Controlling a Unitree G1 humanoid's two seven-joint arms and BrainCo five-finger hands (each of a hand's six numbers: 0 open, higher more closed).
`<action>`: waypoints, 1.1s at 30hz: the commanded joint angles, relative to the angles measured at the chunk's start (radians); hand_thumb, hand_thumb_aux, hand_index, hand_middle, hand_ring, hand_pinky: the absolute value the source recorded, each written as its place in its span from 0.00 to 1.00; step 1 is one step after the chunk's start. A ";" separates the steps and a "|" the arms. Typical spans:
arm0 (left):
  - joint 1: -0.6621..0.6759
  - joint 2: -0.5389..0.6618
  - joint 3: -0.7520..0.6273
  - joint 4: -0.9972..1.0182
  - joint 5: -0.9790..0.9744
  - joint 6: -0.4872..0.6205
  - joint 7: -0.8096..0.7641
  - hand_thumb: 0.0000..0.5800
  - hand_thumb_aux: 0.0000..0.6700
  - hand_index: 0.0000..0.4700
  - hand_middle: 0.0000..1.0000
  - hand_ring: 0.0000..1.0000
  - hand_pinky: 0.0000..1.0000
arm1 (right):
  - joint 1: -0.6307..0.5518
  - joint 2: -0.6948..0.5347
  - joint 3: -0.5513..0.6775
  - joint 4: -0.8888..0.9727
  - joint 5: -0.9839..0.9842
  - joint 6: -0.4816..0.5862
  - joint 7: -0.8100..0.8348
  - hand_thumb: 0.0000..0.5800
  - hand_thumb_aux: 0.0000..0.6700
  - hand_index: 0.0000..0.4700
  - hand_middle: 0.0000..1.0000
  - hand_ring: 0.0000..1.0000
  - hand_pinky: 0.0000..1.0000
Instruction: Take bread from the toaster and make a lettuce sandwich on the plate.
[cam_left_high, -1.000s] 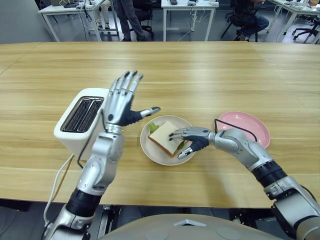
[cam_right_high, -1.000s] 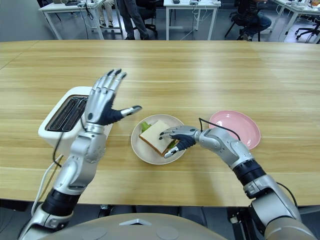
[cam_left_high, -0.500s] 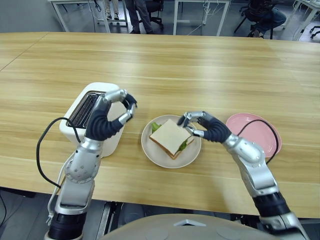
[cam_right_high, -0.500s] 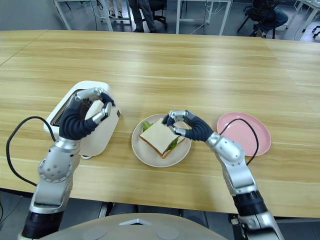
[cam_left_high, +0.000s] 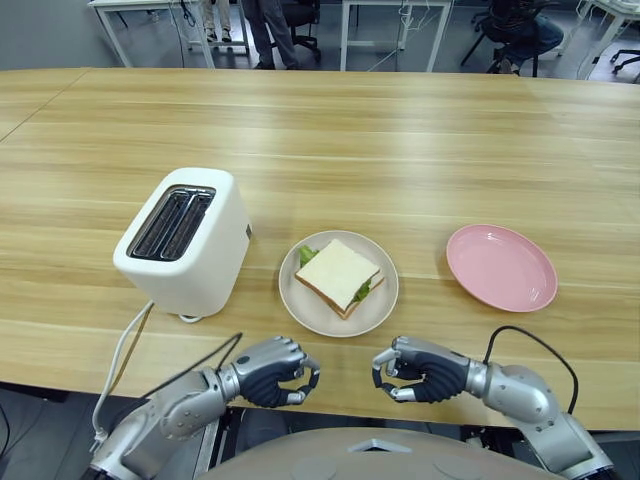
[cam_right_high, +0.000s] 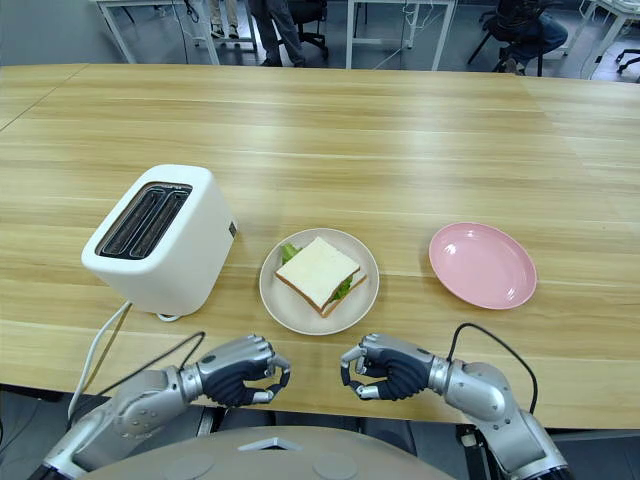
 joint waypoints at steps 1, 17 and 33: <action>-0.049 0.013 -0.051 0.095 0.198 0.027 0.096 1.00 1.00 0.98 1.00 1.00 1.00 | -0.047 -0.006 0.034 0.078 -0.271 -0.047 -0.163 1.00 1.00 0.98 1.00 1.00 1.00; -0.545 -0.182 -0.204 0.542 0.405 0.209 0.436 1.00 1.00 0.98 1.00 1.00 1.00 | -0.573 0.121 0.255 0.621 -0.693 0.131 -0.732 1.00 1.00 0.98 1.00 1.00 1.00; -0.837 -0.228 -0.270 0.900 0.336 0.209 0.618 1.00 1.00 0.98 1.00 1.00 1.00 | -0.889 0.181 0.381 0.985 -0.646 0.126 -0.971 1.00 1.00 0.98 1.00 1.00 1.00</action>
